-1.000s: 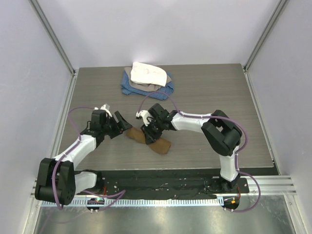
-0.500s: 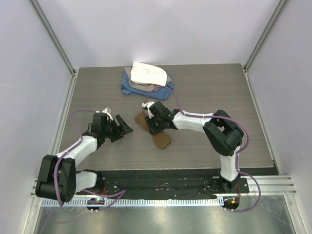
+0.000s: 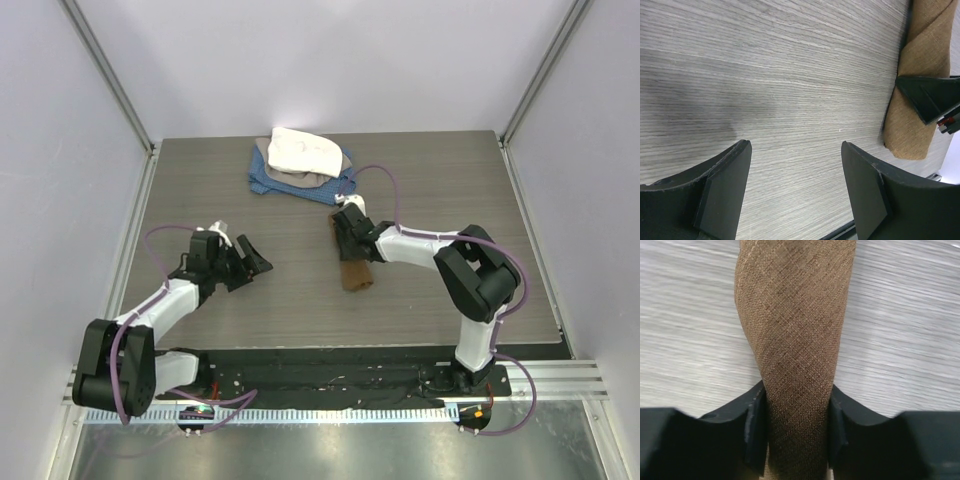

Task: Fold the napkin, place the utensils inside, and roll it up
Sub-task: Roll the napkin with the utensil

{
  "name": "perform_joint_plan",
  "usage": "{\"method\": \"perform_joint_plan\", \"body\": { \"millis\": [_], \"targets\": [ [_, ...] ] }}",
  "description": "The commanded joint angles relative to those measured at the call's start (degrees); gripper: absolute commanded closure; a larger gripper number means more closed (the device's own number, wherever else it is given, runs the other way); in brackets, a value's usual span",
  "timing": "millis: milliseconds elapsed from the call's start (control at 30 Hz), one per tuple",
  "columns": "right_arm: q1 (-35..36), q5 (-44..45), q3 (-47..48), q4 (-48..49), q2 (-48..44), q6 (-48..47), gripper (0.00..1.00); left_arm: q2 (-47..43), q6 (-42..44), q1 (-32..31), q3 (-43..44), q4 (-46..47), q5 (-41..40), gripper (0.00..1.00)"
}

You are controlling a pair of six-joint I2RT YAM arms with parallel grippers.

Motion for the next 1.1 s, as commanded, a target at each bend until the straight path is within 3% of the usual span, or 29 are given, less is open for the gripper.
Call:
{"method": "perform_joint_plan", "body": {
  "millis": [0, 200, 500, 667, 833, 1067],
  "targets": [
    [-1.65, 2.73, -4.59, -9.22, 0.47, -0.3, 0.51, -3.04, 0.26, 0.23, 1.8, -2.07, 0.06, 0.22],
    [-1.73, -6.33, -4.25, -7.11, -3.75, -3.73, 0.23, -6.38, 1.58, 0.31, 5.84, -8.23, -2.48, 0.17],
    [-5.15, -17.75, -0.56, -5.44, -13.94, -4.52, 0.12, -12.01, 6.24, 3.29, 13.83, -19.66, -3.54, 0.08],
    [-12.43, -24.0, -2.82, -1.23, -21.23, -3.64, 0.02, -15.17, 12.37, 6.11, 19.99, -25.11, -5.82, 0.0],
    [-20.53, -21.39, -10.82, 6.33, -33.25, -2.41, 0.01, -19.39, 18.8, 7.08, 24.12, -26.44, -8.02, 0.0],
    [-22.3, -8.02, -22.68, 15.9, -44.26, -5.31, 0.01, -24.14, 22.06, 7.08, 21.58, -22.3, -6.97, 0.0]
  ]
}}
